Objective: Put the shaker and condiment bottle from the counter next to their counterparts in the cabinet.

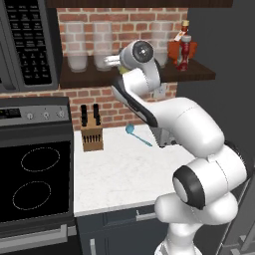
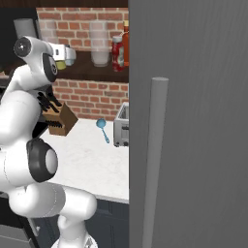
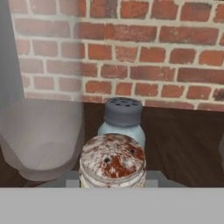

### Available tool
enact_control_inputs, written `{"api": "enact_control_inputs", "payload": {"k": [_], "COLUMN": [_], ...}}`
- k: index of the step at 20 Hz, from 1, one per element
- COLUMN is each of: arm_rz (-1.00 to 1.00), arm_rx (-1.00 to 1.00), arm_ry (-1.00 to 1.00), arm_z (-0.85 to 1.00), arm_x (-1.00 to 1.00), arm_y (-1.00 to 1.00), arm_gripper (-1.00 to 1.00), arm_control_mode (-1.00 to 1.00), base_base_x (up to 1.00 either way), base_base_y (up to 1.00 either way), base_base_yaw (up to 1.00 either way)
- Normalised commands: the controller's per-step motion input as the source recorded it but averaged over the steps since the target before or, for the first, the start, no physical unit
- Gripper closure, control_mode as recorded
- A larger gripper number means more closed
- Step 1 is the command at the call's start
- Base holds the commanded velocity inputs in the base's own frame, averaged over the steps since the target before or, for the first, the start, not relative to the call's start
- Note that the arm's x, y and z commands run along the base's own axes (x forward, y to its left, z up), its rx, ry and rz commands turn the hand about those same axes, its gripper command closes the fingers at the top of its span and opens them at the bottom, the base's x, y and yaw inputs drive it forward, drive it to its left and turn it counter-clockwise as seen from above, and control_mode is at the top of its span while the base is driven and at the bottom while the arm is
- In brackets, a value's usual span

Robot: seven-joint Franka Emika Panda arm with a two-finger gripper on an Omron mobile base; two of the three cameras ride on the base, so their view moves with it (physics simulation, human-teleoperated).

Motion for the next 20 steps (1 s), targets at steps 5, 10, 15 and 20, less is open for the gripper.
{"api": "enact_control_inputs", "payload": {"k": [5, 10, 15, 20], "arm_rz": [0.0, 0.0, 0.0, 0.0], "arm_rx": [0.0, -0.01, 0.0, 0.0], "arm_ry": [0.0, 0.0, 0.0, 0.0], "arm_z": [-0.16, -0.2, -0.19, -0.17], "arm_x": [0.15, 0.1, 0.1, 0.19], "arm_y": [0.0, 0.0, 0.0, 0.0], "arm_gripper": [1.0, 1.0, 1.0, 1.0], "arm_control_mode": [-1.0, -1.0, -1.0, -1.0], "base_base_x": [0.0, 0.0, 0.0, 0.0], "base_base_y": [0.0, 0.0, 0.0, 0.0], "base_base_yaw": [0.0, 0.0, 0.0, 0.0]}}
